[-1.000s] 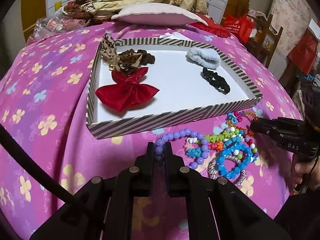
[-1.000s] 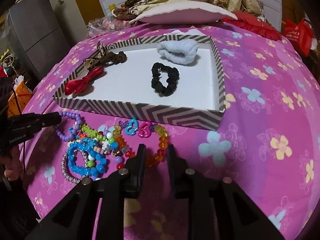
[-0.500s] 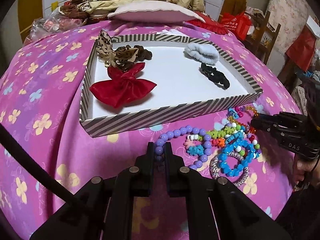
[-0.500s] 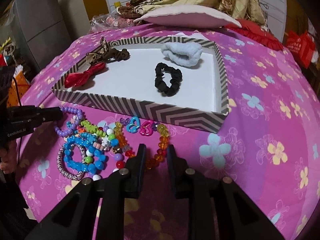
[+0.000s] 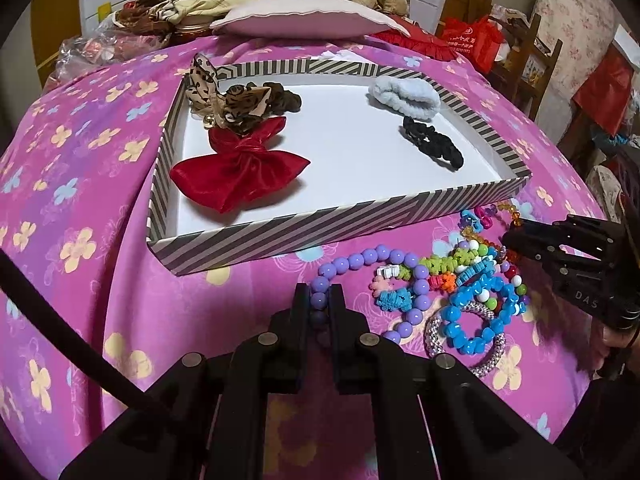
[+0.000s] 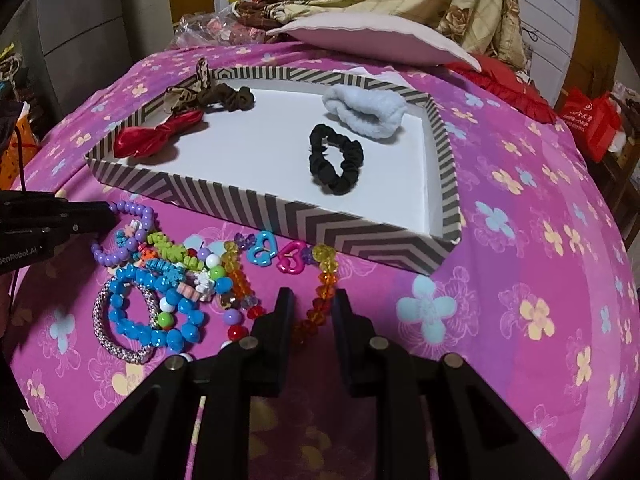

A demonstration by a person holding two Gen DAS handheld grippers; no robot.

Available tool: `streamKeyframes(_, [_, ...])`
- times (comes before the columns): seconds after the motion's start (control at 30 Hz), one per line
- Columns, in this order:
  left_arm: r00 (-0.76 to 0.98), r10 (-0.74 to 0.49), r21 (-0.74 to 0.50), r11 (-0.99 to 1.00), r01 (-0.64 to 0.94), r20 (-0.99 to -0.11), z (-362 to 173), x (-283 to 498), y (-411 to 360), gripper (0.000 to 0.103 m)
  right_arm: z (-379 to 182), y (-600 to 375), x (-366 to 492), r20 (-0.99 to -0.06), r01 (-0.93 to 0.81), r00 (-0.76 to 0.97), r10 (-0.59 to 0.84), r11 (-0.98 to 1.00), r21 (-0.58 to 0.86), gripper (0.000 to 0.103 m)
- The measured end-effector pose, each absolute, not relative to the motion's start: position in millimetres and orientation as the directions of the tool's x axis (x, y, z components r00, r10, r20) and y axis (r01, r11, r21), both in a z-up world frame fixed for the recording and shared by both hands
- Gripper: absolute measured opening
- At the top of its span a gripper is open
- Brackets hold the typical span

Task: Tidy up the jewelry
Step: 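Grasp the purple bead bracelet with the left gripper while the right grasps the orange crystal bracelet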

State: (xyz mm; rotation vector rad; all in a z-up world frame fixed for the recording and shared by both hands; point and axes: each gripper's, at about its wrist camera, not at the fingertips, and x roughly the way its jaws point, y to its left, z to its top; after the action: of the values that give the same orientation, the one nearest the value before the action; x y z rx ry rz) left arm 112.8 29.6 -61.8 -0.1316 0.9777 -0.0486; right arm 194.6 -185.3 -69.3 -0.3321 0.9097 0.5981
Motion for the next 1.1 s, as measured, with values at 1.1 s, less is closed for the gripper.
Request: streamKeyframes(1.1, [0.556,-0.058,-0.105,0.993,-0.053,-0.829,-61,115,27,0.000,-56,-188,190,-0.802,-0.627,0.447,0.397,0.778,0.036,0.010])
